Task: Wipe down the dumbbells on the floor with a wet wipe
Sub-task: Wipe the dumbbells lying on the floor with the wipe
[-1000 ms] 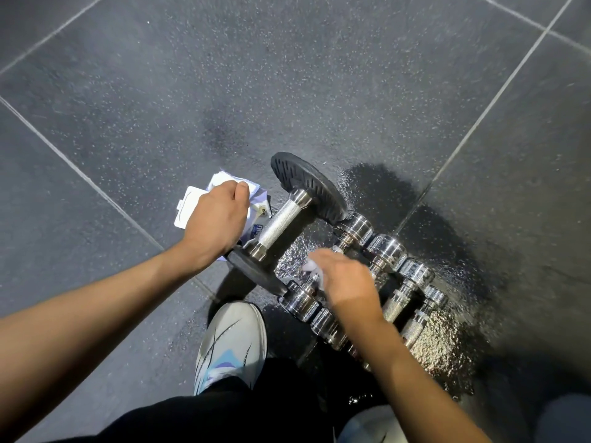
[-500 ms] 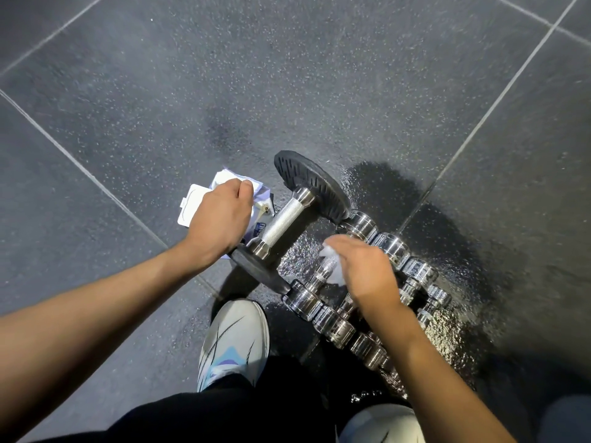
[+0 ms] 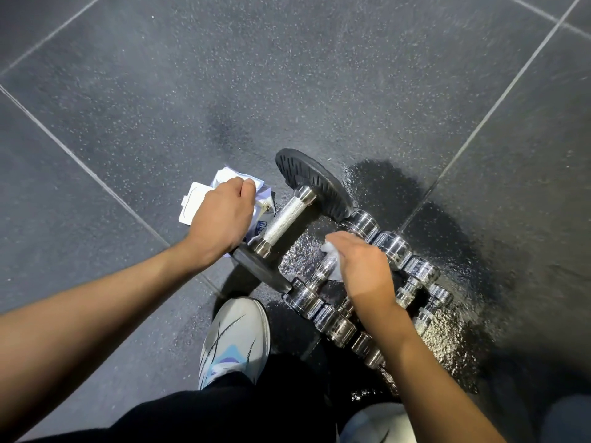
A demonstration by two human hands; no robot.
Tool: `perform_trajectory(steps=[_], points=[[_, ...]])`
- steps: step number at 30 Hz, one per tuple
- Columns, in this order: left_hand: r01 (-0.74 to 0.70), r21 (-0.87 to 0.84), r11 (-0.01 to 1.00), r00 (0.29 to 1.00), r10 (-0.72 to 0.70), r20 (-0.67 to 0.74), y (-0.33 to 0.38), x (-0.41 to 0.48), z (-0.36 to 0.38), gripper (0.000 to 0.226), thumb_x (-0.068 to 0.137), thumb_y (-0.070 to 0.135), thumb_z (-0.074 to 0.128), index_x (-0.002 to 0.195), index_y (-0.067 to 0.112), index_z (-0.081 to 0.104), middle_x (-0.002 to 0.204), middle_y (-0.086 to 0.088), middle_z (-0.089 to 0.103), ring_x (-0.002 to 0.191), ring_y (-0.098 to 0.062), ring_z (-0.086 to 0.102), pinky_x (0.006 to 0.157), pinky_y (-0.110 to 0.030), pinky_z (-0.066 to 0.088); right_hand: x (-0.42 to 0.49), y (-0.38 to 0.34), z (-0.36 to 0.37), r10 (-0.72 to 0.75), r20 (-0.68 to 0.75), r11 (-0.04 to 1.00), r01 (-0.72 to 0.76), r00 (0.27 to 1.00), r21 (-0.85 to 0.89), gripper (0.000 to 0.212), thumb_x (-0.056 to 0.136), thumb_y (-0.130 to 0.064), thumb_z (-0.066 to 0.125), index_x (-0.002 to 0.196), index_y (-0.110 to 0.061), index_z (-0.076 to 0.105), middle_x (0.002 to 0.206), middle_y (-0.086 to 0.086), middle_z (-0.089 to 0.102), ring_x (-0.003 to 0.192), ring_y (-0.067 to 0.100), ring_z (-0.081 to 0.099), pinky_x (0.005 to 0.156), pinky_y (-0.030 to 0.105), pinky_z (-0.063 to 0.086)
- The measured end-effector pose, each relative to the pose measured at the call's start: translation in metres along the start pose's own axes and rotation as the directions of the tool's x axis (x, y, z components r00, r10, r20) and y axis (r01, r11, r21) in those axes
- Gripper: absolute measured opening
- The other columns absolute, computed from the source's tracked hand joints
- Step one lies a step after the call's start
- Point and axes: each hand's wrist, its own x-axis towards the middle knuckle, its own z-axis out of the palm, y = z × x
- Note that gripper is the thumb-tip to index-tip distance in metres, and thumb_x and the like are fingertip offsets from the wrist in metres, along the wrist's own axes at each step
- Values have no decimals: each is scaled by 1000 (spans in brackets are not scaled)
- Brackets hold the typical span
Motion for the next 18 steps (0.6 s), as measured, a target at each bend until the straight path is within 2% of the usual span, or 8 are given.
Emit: perform_trajectory(steps=[2, 4, 7, 9, 13, 15, 16, 18], points=[[0, 1, 1000, 1000, 0, 6, 0, 0, 0, 41, 107, 28, 33, 90, 4, 62, 98, -22, 68, 93, -44, 60, 85, -51, 50, -2, -2, 6, -26, -5, 1000, 26, 1000, -13, 36, 93, 9, 60, 110, -17, 75, 114, -3, 74, 76, 14, 74, 68, 27, 63], [2, 3, 1000, 1000, -2, 12, 0, 0, -1, 40, 107, 27, 33, 91, 4, 62, 99, -21, 68, 93, -43, 60, 85, -50, 50, -9, -6, 14, -46, 95, 999, 49, 994, -24, 35, 96, 5, 57, 107, -24, 72, 106, -9, 74, 70, 10, 71, 59, 24, 61], [13, 7, 1000, 1000, -13, 19, 0, 1, -1, 40, 107, 27, 33, 91, 4, 62, 98, -19, 68, 93, -42, 60, 85, -48, 50, -18, -11, 28, -85, 318, 995, 99, 944, -28, 39, 96, 9, 53, 107, -25, 69, 101, -5, 74, 80, 15, 73, 71, 31, 62], [22, 1, 1000, 1000, -22, 17, -1, 1, -1, 41, 106, 28, 34, 90, 5, 63, 98, -19, 68, 94, -41, 60, 84, -47, 50, -18, -12, 27, -74, 348, 997, 68, 935, 28, 40, 97, 8, 53, 107, -25, 73, 105, -2, 75, 88, 17, 74, 78, 33, 61], [-8, 8, 1000, 1000, 7, 24, 0, 0, -1, 39, 107, 24, 34, 93, 2, 63, 99, -20, 68, 94, -43, 60, 85, -49, 49, -28, -19, 1, -12, 345, 963, -82, 939, 256, 32, 102, -5, 55, 112, -25, 78, 111, -12, 72, 68, -12, 63, 76, 12, 53], [0, 4, 1000, 1000, 0, 20, 0, 1, -1, 39, 106, 25, 34, 92, 3, 63, 98, -20, 68, 93, -42, 60, 84, -48, 50, -41, -25, -8, 74, 282, 868, -201, 957, 454, 30, 96, 1, 64, 111, -19, 78, 112, -18, 69, 78, -23, 60, 87, 10, 51], [10, 0, 1000, 1000, -10, 16, -1, 2, -1, 40, 106, 27, 34, 91, 4, 63, 97, -18, 68, 93, -41, 60, 84, -47, 50, -48, -26, -11, 117, 270, 831, -244, 956, 501, 31, 93, 5, 65, 107, -18, 80, 109, -22, 70, 81, -20, 63, 85, 13, 53], [16, -1, 1000, 1000, -16, 12, -2, 3, -1, 40, 106, 28, 34, 90, 5, 63, 96, -17, 69, 92, -40, 60, 83, -46, 50, -56, -28, -18, 164, 318, 867, -290, 934, 405, 27, 96, 3, 59, 97, -12, 82, 78, -38, 67, 50, -7, 58, 54, 11, 48]])
